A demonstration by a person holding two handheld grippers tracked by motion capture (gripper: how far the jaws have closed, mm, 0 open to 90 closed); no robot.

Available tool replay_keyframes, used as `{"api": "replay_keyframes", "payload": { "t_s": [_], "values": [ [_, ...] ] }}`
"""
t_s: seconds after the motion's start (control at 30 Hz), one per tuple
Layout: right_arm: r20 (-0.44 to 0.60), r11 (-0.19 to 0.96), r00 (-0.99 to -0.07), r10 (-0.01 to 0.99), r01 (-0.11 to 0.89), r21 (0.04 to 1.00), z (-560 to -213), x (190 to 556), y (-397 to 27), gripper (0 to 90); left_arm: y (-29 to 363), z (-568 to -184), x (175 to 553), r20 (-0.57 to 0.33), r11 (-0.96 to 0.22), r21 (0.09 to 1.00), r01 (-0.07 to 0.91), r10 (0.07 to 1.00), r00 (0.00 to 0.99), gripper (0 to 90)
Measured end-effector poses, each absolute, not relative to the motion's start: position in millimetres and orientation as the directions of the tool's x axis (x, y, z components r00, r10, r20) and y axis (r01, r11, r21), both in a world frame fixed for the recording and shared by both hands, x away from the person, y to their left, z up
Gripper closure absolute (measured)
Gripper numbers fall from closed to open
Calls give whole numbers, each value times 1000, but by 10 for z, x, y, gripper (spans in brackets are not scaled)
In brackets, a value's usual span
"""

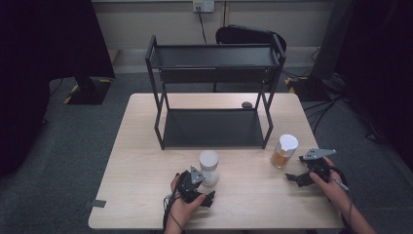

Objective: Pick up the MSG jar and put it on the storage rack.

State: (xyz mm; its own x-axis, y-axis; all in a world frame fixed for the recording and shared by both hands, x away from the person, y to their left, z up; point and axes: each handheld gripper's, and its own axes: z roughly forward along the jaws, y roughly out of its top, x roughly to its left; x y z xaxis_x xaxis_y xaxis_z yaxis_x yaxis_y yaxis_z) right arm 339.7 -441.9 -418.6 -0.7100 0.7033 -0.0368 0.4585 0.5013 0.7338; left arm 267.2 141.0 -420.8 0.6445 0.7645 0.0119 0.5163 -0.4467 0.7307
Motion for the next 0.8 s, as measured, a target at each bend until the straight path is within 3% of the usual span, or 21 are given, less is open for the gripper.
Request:
{"api": "replay_keyframes", "payload": {
  "t_s": [0.8],
  "values": [
    [-37, 501, -710, 703, 459, 734, -4186, 3397, -4419, 0, 1488, -4007, 2762, -74, -358, 783, 508, 758, 648, 16]
  ]
}}
